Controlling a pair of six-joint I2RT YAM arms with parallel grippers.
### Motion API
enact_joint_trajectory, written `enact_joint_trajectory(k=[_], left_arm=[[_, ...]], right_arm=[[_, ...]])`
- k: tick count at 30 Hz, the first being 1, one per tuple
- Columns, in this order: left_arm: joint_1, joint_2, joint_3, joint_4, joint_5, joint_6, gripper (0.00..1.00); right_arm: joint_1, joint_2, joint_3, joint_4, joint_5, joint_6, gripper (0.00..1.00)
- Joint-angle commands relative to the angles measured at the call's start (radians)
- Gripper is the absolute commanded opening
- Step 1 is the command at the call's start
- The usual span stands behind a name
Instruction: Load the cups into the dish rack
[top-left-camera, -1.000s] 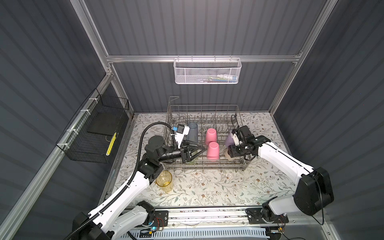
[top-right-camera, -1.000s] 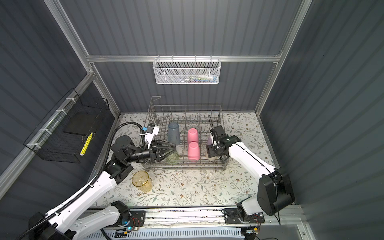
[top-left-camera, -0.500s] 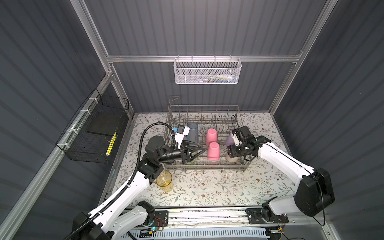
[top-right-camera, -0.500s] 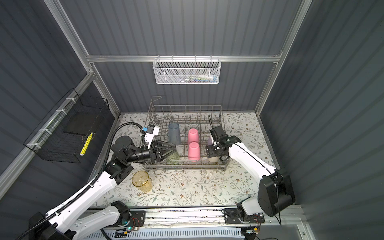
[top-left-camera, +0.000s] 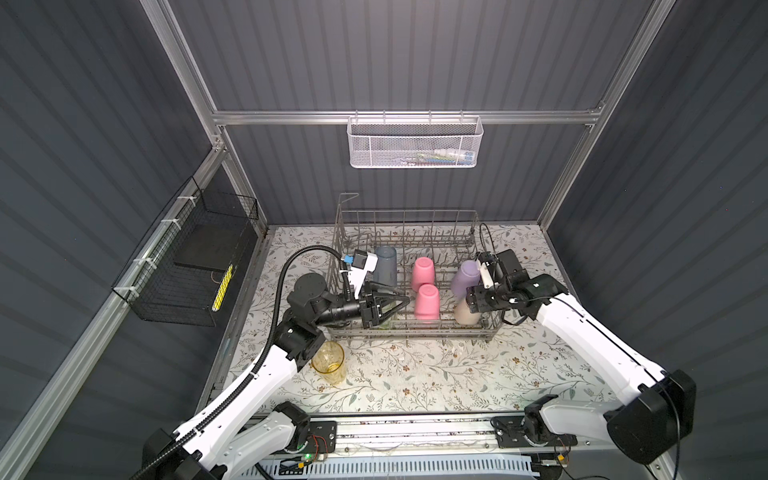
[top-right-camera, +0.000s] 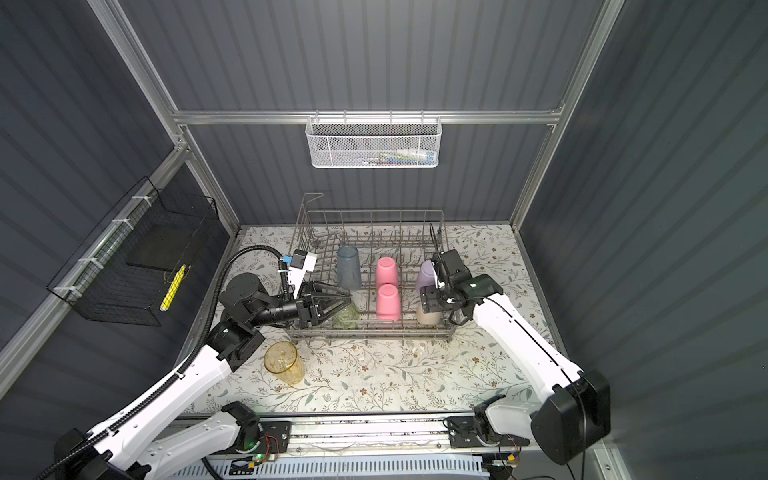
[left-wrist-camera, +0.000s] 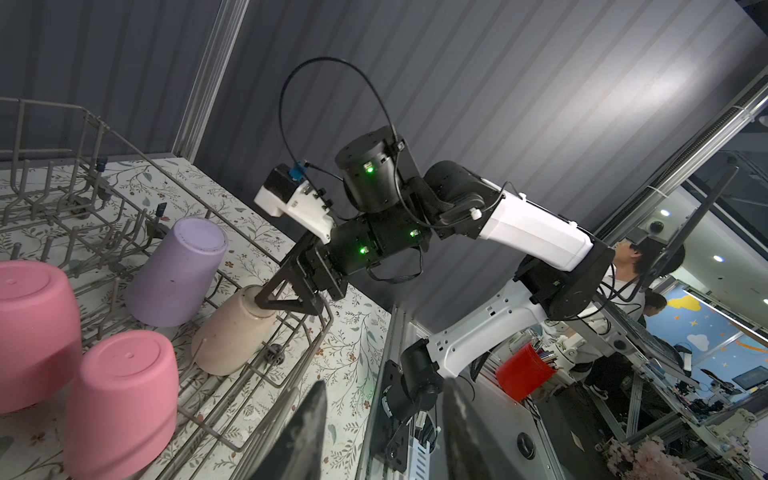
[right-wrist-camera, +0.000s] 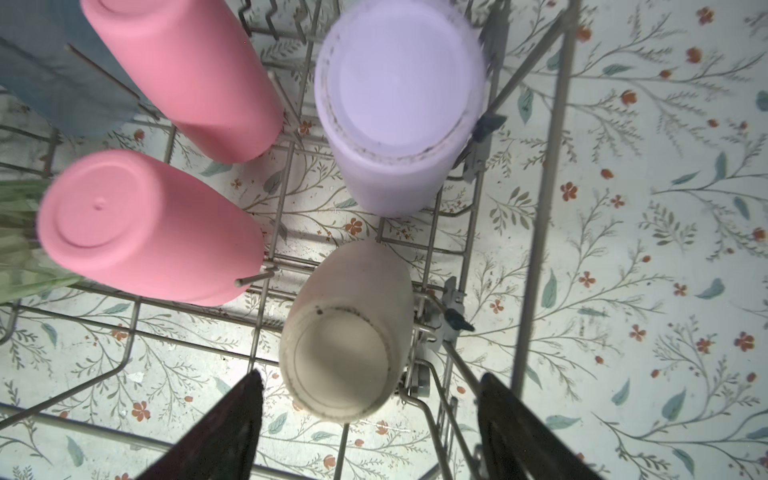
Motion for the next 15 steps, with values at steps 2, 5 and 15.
enact_joint_trajectory(k=[2, 5, 15], left_arm=[[0.008, -0.015, -0.005, -0.01, 0.004, 0.025, 0.45], [0.008, -0.022, 0.0, -0.028, -0.003, 0.031, 0.45], [0.008, -0.107, 0.088, -0.355, -0.165, 0.133, 0.44]], right_arm=[[-0.002, -0.045, 0.029, -0.025, 0.018, 0.012, 0.81], [-0.003, -0.077, 0.019, 0.006, -0.006, 0.015, 0.81], [-0.003, -0.241, -0.048, 0.181, -0.119, 0.004, 0.81]])
